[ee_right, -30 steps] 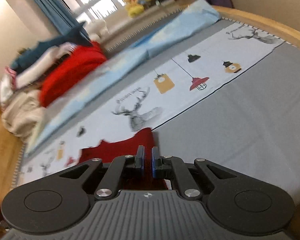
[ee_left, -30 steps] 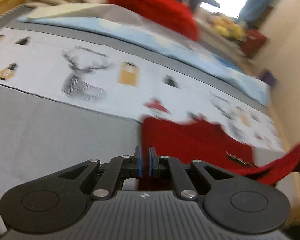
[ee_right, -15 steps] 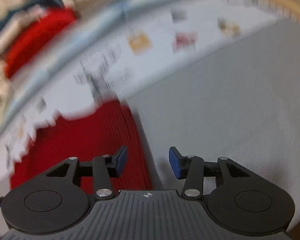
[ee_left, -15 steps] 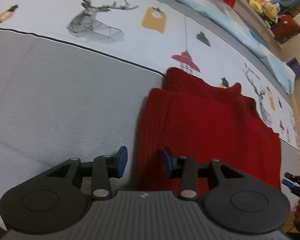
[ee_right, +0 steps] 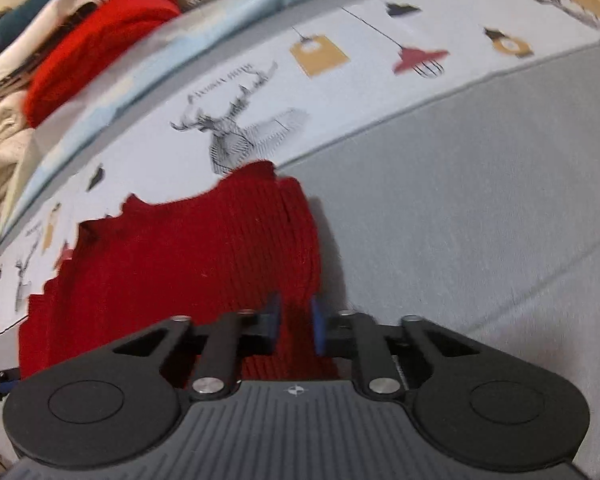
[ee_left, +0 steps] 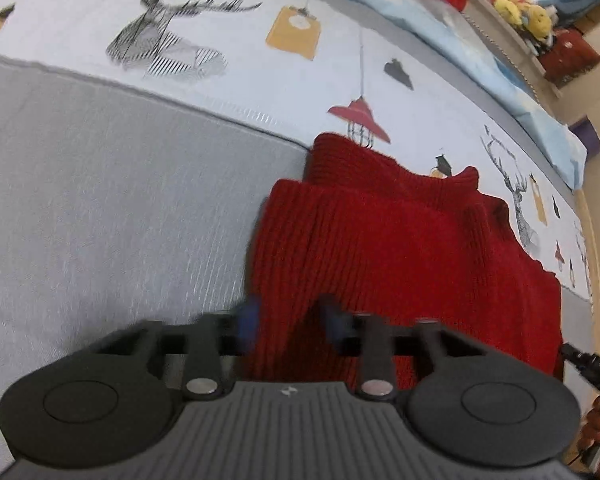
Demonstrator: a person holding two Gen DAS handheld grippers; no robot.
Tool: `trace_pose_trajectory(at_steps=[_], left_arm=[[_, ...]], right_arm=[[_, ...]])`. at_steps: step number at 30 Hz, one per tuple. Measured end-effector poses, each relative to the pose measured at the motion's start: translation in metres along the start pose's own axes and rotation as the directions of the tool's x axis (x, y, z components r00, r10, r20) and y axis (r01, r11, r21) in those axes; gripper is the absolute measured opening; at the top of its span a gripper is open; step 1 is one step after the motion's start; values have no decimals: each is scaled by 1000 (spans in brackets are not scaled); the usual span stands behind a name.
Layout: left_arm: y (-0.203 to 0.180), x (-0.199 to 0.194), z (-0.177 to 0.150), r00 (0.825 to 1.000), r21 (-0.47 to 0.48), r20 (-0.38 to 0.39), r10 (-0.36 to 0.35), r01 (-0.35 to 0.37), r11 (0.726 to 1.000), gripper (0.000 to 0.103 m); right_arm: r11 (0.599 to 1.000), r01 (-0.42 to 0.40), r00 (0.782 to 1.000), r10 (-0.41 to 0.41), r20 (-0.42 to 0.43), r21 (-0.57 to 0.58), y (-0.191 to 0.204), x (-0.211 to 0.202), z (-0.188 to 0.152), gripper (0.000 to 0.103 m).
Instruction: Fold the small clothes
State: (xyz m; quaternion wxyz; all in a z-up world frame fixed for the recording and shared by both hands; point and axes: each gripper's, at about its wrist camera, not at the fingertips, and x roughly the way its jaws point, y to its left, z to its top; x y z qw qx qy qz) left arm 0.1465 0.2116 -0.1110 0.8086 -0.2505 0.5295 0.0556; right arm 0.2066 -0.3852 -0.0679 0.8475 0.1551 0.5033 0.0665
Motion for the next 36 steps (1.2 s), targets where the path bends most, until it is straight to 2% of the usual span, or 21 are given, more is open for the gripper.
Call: trace_pose_trajectory(at_steps=[3,5,6,9,11,12,13,15,16,17,18,19,21,23,26,27,28,29,30,31,36], left_arm=[[-9,-14,1,996,52,79,37,-41,998,12],[-18,-31,0,985,89,170,25,-41,995,12],[-23,-39,-1,977,109,212,17,-41,993,11],[-36,-59,-3,944,153,330,-21,-32,988,11],[-43,-61,-1,934,172,357,-17,-48,984,10],[-45,-58,1,936,171,352,0,-64,983,10],[-45,-53,4,942,163,335,8,-67,984,9],[-39,-39,10,968,127,249,-5,-27,992,9],[-35,-31,12,980,101,201,-9,-12,995,12],[-32,-24,13,987,76,163,3,-15,997,13],[-27,-18,15,991,62,136,14,-22,998,17],[-24,-11,16,994,46,103,27,-32,998,31],[-17,-1,19,998,11,54,39,-40,999,54],[-7,4,19,998,-20,34,46,-45,999,58],[3,11,23,999,-76,10,38,-38,996,65],[8,12,23,1000,-95,1,28,-28,995,65],[11,13,24,1000,-114,-5,15,-15,993,65],[13,14,25,1000,-129,-9,0,-1,992,65],[15,16,26,1000,-140,-13,-14,12,990,65],[16,17,27,1000,-149,-16,-24,21,989,65],[19,24,30,997,-189,-31,-65,58,980,65]], right_arm=[[1000,7,999,-7,39,-23,1,-8,1,5],[1000,-5,994,7,108,-17,2,-21,4,4],[1000,-29,989,29,144,-3,0,-31,5,0],[993,-115,947,101,304,27,-6,-70,10,0],[989,-141,920,111,375,52,-14,-87,13,0],[988,-140,918,105,383,63,-17,-89,15,0],[989,-127,925,91,369,75,-20,-86,17,0],[989,-98,953,63,295,107,-22,-69,21,5],[987,-93,970,60,234,133,-22,-54,23,11],[984,-92,986,68,155,154,-22,-37,23,28],[983,-81,993,66,96,165,-22,-24,22,37],[984,-51,998,44,44,171,-20,-11,21,51],[989,3,1000,2,-31,151,-13,9,19,52],[991,23,997,-13,-75,131,-9,23,20,53],[988,25,996,-12,-84,156,-8,28,22,51],[986,14,997,0,-81,168,-9,28,23,45],[985,-2,997,16,-76,174,-10,27,22,33],[984,-25,997,38,-72,175,-9,26,23,27],[987,-31,997,42,-66,159,-7,24,22,22],[991,-31,997,39,-59,133,-5,22,21,11],[993,-57,998,54,28,108,-7,5,24,9]])
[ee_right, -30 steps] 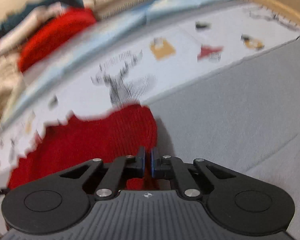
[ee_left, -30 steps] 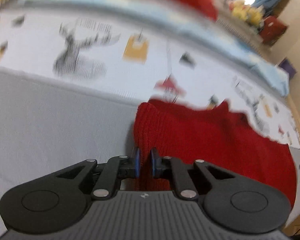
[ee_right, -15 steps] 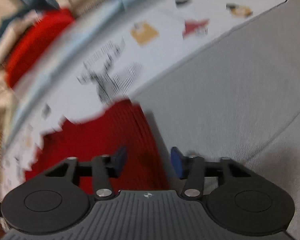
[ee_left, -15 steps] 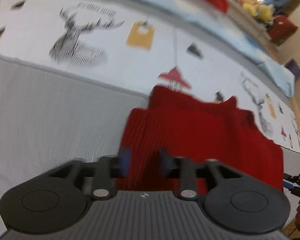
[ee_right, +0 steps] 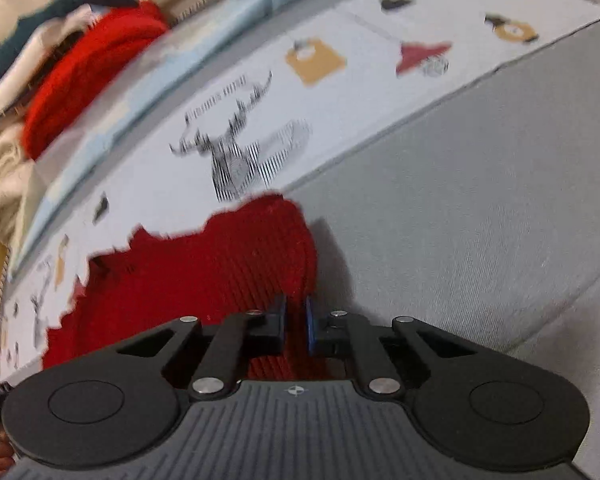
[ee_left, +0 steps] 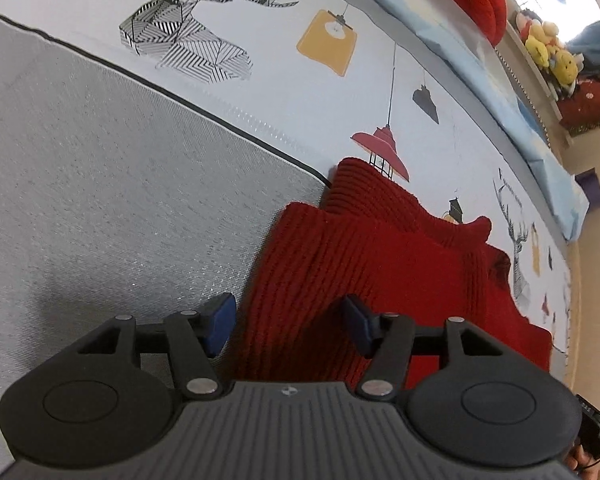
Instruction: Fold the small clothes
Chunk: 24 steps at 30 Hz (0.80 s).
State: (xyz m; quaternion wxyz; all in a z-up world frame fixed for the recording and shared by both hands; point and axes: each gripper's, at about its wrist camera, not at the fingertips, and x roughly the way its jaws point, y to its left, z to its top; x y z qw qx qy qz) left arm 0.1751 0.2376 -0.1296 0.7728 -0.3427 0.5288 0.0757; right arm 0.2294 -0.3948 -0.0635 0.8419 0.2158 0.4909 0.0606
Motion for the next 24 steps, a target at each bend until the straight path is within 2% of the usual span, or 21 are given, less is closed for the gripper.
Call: trace_pose_trajectory(at_steps=[2,3,4,5,6,8,10,12,14,15,16,17,18,19,20,21,22,23,24], left_arm=[[1,2,1,1000,-8,-9,-19,19,1000,64],[1,4,1,1000,-10,-14,-28,27,1000,60],[-1,3,0,999,-5,-17,-42,42,999,45],[-3,1,0,999,11,-9,-54,54,999,35],[-5,-4,0,999,32,11,-51,50,998,14],[-19,-19,-3,997,128,82,-10,-1,992,14],[-36,-44,-10,983,231,185,-19,-24,973,13],[-47,-72,-19,952,289,291,-96,8,957,13],[-53,-96,-26,903,331,396,-165,27,943,13],[-56,-105,-29,870,350,459,-182,11,937,13],[-59,-109,-29,846,355,498,-191,2,935,13],[-62,-109,-27,830,350,523,-195,0,937,13],[-63,-105,-23,824,343,533,-191,-4,939,14],[-65,-97,-19,833,340,525,-175,-16,940,16],[-67,-85,-14,855,336,498,-146,-35,941,18],[-68,-71,-9,885,329,453,-106,-56,943,24],[-67,-58,-7,916,331,393,-77,-63,941,27],[-66,-47,-8,940,336,337,-44,-77,939,27],[-66,-40,-11,953,342,301,-12,-96,935,30]], right_arm=[[999,-32,998,32,55,13,-2,-13,2,9],[999,-49,996,48,79,18,-2,-18,2,9],[998,-69,993,67,101,17,-1,-24,2,9],[997,-80,990,79,117,4,0,-29,2,9],[997,-79,988,80,128,-14,3,-31,1,9],[996,-67,987,75,145,-58,9,-34,0,8],[993,-61,982,79,170,-105,16,-39,-1,8],[988,-69,972,98,213,-141,23,-50,-2,8],[981,-94,949,140,282,-170,29,-66,-4,7],[976,-110,932,166,321,-187,32,-76,-5,7],[971,-111,912,185,367,-213,35,-86,-7,7],[967,-90,890,186,417,-239,39,-94,-9,7],[966,-75,875,183,448,-247,41,-98,-10,7],[969,-62,864,172,473,-240,40,-99,-9,7],[974,-48,866,151,477,-221,38,-95,-6,7],[980,-31,879,120,461,-197,36,-88,-3,8],[987,-12,904,80,420,-162,31,-74,1,11],[993,-5,938,45,345,-116,25,-57,5,14],[997,4,962,18,272,-80,20,-43,7,14]])
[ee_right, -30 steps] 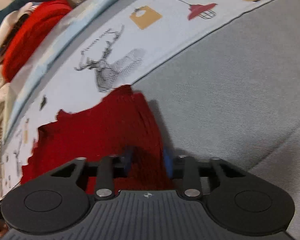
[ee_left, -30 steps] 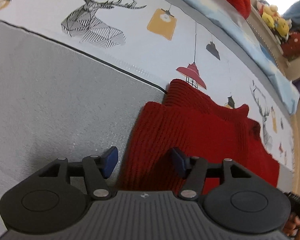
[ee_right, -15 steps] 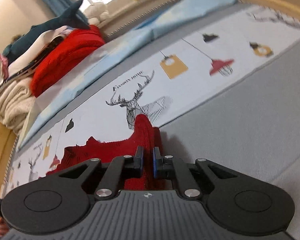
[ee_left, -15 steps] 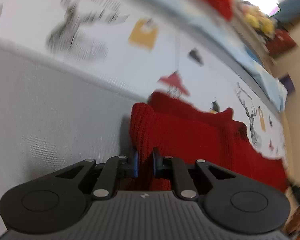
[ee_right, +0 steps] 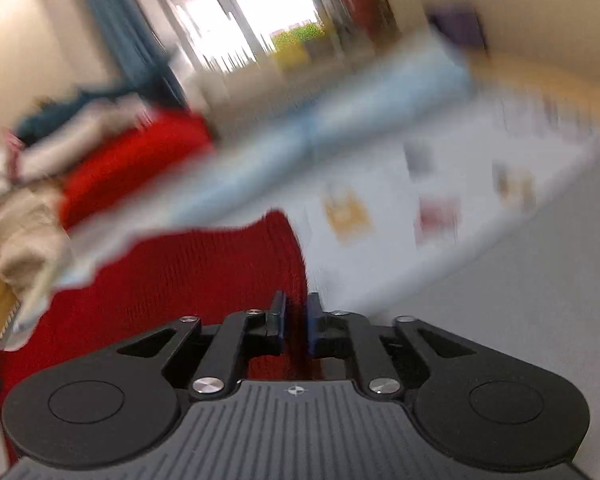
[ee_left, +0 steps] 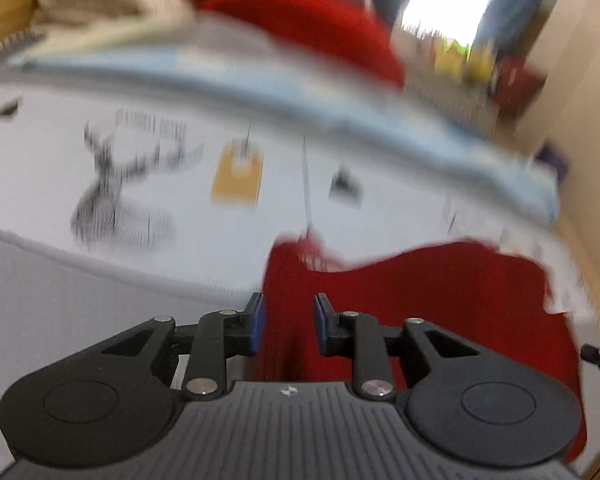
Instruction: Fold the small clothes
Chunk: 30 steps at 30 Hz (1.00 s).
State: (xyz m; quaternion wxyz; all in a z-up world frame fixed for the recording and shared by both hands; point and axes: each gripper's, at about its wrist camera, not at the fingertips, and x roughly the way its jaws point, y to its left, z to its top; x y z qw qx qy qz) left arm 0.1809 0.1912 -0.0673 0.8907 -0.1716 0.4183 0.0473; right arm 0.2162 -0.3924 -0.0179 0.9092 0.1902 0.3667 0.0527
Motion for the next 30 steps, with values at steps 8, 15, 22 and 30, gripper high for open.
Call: trace_pose_trajectory(at_steps=[8,15,22,30], left_arm=[[10,12,-50,937,71,-349,-9,36,997,63],[26,-16,-73,922,61,-386,-40,69,996,36],[31,-62,-83,962,84,-255,-98,123,989,12],[20,-56,-113,948,150,-307,84,-39,988,33]], right_arm=[[985,165,913,-169,-372,-43,-22,31,-42,40],[996,85,878,-61,-474,31,-39,-3,-66,47],[999,-1,938,-11,-348,-35,-30,-44,-77,12],[995,103,946,-93,-310,17,-46,-53,-68,13]])
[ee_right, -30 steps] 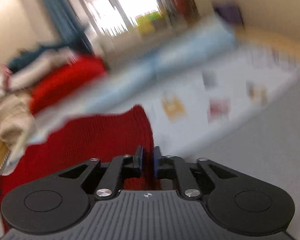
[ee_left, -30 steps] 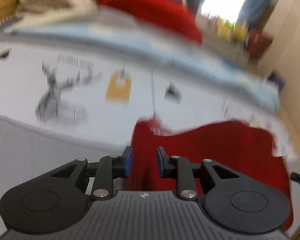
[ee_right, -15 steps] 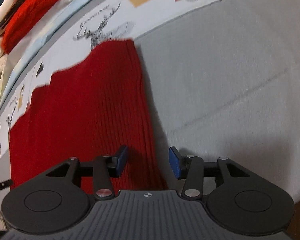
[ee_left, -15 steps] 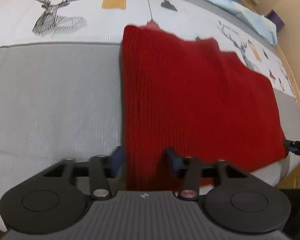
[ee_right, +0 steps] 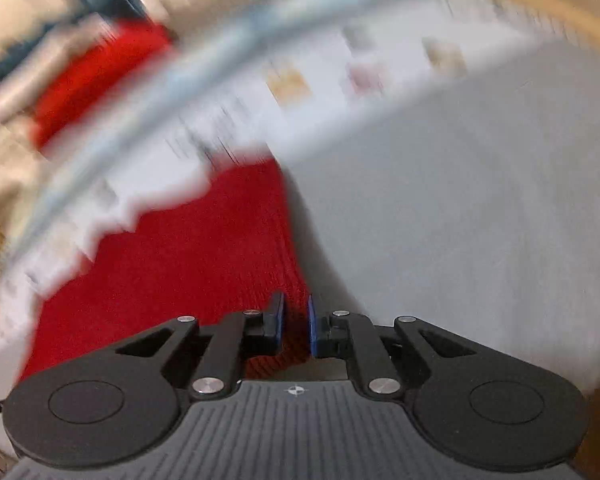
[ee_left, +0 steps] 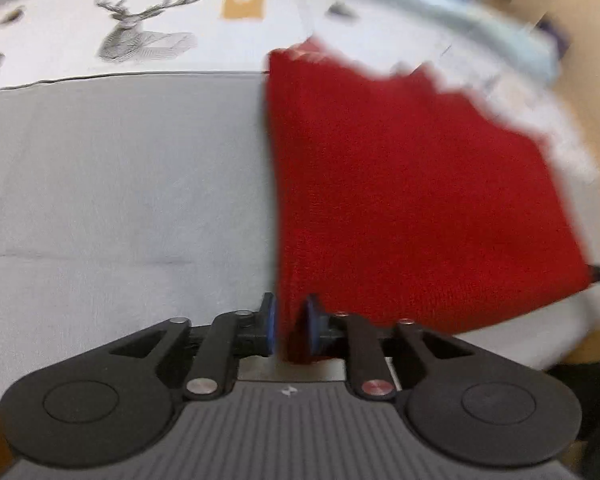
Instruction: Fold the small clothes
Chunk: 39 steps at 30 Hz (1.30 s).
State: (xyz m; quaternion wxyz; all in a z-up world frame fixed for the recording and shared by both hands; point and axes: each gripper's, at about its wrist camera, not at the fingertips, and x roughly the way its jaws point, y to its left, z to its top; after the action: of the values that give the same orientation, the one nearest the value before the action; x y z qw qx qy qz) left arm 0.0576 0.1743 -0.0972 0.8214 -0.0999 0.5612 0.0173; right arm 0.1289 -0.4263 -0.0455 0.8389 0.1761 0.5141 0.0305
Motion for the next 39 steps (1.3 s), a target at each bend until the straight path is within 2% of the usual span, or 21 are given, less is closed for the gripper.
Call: trace_pose_trajectory(at_steps=[1,2,3,5,7,9,10,12,13,14,16,20,22,24,25,26,31,33,36,39], left_arm=[[-5,-2,-1,999,15,34,38,-39,999,37],[-8,-8,-1,996,7,79,47,-48,999,36],[-10,-14,-1,992,-9,119,46,-45,999,34],[-16,-25,-2,983,-14,178,32,-30,999,34],[-23,-30,-4,981,9,196,-17,15,1000,34],[-32,-22,-5,988,46,143,-61,55,997,34],[-36,-13,-8,995,70,90,-50,44,997,34],[-40,9,-14,1000,111,-10,4,-3,994,34],[-42,13,-16,1000,118,-23,15,-12,993,34],[-42,11,-14,1000,115,-17,15,-13,993,34],[-39,3,-10,1000,80,17,-6,5,997,34],[-29,-11,-4,996,18,88,11,-13,1000,35],[-25,-4,-1,998,-10,53,26,-25,1000,35],[-25,6,-4,998,-2,-11,62,-62,998,35],[-25,9,-6,997,3,-28,75,-75,997,37],[-25,8,-6,997,5,-24,75,-75,997,37],[-29,-5,-5,997,-1,45,62,-63,998,37],[-28,-8,-5,996,-17,61,67,-66,998,37],[-26,-18,-1,989,-32,111,96,-93,995,37],[-28,-37,4,968,-22,214,134,-133,991,41]], right_arm=[[999,37,997,-37,-69,1,-1,13,-3,16],[996,86,990,-88,-106,-24,2,22,-5,21],[992,111,989,-116,-95,-56,5,22,-7,24],[980,148,989,-148,15,-131,19,10,-6,27],[974,142,987,-127,96,-176,28,-3,-6,30],[976,88,992,-67,111,-198,34,-9,-8,34],[977,64,995,-46,93,-202,34,-8,-8,35],[978,33,999,-30,15,-206,27,1,-9,36],[976,40,998,-50,-41,-213,26,12,-11,36],[969,77,991,-99,-86,-233,26,22,-14,37],[962,114,985,-142,-98,-246,26,29,-17,38],[978,69,998,-66,23,-195,34,12,-4,38],[977,92,996,-90,20,-193,31,13,-6,40],[969,134,988,-148,-51,-210,26,25,-14,41],[963,150,981,-173,-90,-222,25,32,-19,41],[961,157,979,-181,-91,-227,24,32,-21,41],[971,112,994,-109,30,-212,35,19,-9,41],[970,129,992,-129,13,-207,34,23,-11,41],[952,186,976,-208,-69,-241,30,39,-21,43],[951,194,980,-200,0,-240,36,27,-19,43]])
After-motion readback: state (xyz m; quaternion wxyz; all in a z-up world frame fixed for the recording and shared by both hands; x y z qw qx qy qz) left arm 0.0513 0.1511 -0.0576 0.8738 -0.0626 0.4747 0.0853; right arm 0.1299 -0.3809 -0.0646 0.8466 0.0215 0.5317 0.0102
